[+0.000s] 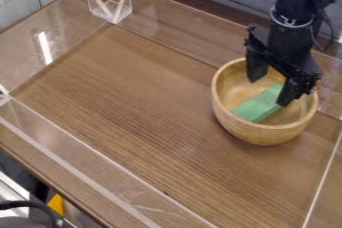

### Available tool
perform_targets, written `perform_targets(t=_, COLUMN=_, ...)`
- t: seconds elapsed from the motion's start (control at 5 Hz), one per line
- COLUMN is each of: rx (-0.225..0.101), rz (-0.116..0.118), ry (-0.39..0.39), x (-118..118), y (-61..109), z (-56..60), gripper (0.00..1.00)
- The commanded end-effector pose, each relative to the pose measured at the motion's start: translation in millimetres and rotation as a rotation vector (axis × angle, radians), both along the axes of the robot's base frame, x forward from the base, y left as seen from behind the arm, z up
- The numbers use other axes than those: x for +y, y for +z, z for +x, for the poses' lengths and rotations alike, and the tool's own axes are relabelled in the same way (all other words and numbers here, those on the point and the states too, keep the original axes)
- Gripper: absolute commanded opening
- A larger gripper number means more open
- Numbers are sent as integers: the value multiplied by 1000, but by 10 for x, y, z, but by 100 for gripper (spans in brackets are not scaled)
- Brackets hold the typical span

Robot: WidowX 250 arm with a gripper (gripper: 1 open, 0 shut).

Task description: Remove the green block from inside the brown bowl and put it on the table

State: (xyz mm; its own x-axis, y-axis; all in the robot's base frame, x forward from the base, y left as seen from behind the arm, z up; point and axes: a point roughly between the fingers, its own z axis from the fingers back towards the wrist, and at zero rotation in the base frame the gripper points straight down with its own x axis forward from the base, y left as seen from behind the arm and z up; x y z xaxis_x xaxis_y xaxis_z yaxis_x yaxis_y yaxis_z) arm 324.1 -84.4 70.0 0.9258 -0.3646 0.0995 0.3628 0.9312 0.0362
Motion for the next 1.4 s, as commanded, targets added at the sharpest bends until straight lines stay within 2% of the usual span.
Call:
perform_targets(t=0.0, rx=-60, rz=-15, ry=60, x=101, y=161, z=23, gripper=100)
perform_targets(t=0.4, rx=-68, rz=-25, ry=4, x=2, y=220, z=139, gripper=100)
perform_targets(t=0.6, rx=-67, rz=-32, ry=15, x=-74, y=222, z=164, gripper=100)
perform_targets(t=1.0, rx=-64, rz=-21, ry=-13, x=-37, y=120, z=93, gripper=100)
perform_targets(t=1.2, rx=-62, rz=-14, ry=-26, x=-91, y=-28, z=138, gripper=100)
